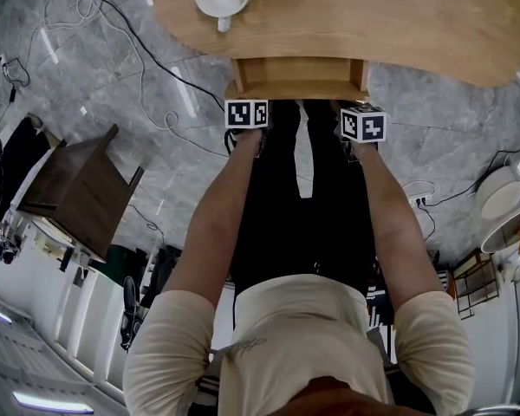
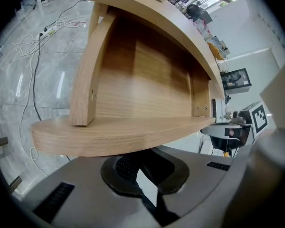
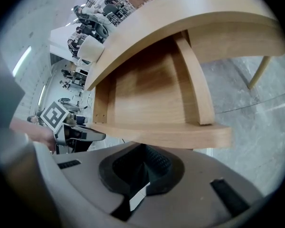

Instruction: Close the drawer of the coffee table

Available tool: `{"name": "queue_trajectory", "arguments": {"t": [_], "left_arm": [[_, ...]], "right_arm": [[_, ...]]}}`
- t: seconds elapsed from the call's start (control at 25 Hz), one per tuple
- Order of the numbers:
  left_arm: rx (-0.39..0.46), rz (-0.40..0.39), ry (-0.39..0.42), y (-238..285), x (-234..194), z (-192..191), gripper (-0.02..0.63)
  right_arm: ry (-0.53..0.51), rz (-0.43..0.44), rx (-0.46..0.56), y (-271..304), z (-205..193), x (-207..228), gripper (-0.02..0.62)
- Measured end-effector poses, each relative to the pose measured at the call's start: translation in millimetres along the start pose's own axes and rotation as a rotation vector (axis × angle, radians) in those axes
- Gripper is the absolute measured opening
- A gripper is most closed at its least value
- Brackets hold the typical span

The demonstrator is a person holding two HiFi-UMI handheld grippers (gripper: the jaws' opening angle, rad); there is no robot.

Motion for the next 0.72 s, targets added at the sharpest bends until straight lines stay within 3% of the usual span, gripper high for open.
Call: {"name": "queue_trajectory", "arguments": {"t": [0.56,0.72], "left_arm": [[-0.007,0.020,0.011,-10.8,3.5,6.0,0.005],[0.032,0.021,-0.008,-10.4,3.5,11.5,0.005]], "right_arm": [[0.003,-0.016,-0.004,-11.5,5.3,-9.0,-0.006],[-0.012,-0.022,0.014,-11.1,10.5,-7.5,-0.006]]}}
Point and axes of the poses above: the fingertips, and each gripper's own axes: y forward along the fingers, x to its right, z out of its top, the point moved 8 cm from there along -y, backward along the fingers, and after that the axes turned 11 degrees about y, right-handed, at the moved point
